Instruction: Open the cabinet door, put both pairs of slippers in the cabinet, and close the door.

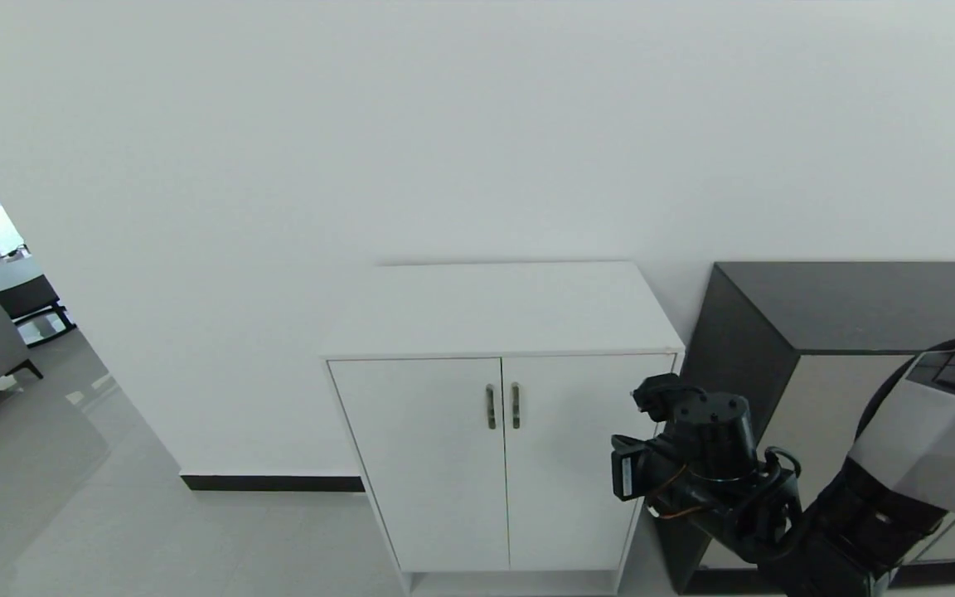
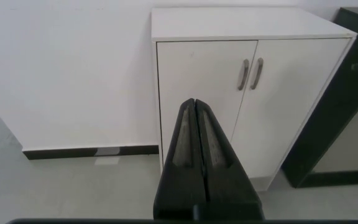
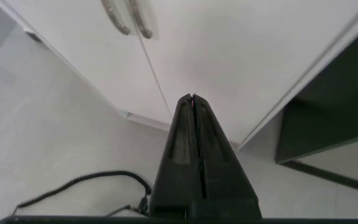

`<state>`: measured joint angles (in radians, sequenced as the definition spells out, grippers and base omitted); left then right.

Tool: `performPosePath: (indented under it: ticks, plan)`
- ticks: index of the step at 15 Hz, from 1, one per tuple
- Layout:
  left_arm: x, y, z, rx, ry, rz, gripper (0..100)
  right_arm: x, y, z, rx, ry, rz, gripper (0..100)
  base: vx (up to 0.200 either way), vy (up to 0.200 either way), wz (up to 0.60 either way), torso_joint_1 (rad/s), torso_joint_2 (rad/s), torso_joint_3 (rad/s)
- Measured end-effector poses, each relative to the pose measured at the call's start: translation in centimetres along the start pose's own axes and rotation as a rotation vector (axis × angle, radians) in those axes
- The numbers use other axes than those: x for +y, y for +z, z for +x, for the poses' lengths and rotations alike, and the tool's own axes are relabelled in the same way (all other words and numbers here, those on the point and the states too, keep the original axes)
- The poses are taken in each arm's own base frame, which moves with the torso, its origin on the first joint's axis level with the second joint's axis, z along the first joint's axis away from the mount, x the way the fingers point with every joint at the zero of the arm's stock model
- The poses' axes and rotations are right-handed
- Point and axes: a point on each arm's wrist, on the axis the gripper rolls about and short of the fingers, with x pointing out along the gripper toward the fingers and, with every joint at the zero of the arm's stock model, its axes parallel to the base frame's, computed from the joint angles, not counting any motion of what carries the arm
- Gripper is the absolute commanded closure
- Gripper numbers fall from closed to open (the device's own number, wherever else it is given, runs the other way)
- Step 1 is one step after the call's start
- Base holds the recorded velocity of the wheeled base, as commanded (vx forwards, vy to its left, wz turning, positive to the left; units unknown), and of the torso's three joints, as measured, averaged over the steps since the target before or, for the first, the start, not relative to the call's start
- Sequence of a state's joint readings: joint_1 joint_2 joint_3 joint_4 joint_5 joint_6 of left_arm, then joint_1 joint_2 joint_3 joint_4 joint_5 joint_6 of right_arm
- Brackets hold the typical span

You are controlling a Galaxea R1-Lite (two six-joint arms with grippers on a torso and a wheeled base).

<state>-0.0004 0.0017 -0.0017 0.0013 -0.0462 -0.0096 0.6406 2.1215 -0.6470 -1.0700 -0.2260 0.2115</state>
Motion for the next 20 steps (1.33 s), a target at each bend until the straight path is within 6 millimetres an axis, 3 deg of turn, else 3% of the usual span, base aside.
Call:
performPosePath:
  ticks: [7, 10, 13, 15, 17, 20]
  plan:
    - [0.0, 0.0, 0.0, 0.0, 0.0, -0.001, 100, 0.0, -0.8, 0.0, 0.016, 0.0, -0.016, 100, 0.0, 0.0, 0.0, 0.0, 0.0, 0.0]
    - [0.0, 0.0, 0.0, 0.0, 0.0, -0.001, 100, -0.8, 0.6, -1.5, -0.02, -0.013, -0.047, 100, 0.0, 0.0, 0.0, 0.0, 0.0, 0.0]
    - [0.0, 0.0, 0.0, 0.0, 0.0, 0.0, 100, -4.0, 1.9, -4.8, -0.033, -0.094, -0.049, 100, 0.0, 0.0, 0.0, 0.0, 0.0, 0.0]
    - [0.0, 0.0, 0.0, 0.0, 0.0, 0.001, 100, -6.7, 2.1, -8.1, -0.033, -0.171, -0.066, 100, 0.0, 0.0, 0.0, 0.0, 0.0, 0.0]
    - [0.0, 0.0, 0.0, 0.0, 0.0, 0.001, 100, -9.0, 1.6, -12.3, -0.036, -0.251, -0.089, 100, 0.0, 0.0, 0.0, 0.0, 0.0, 0.0]
    - [0.0, 0.0, 0.0, 0.0, 0.0, 0.001, 100, -10.4, -0.3, -17.8, -0.023, -0.324, -0.097, 100, 0.0, 0.0, 0.0, 0.0, 0.0, 0.0]
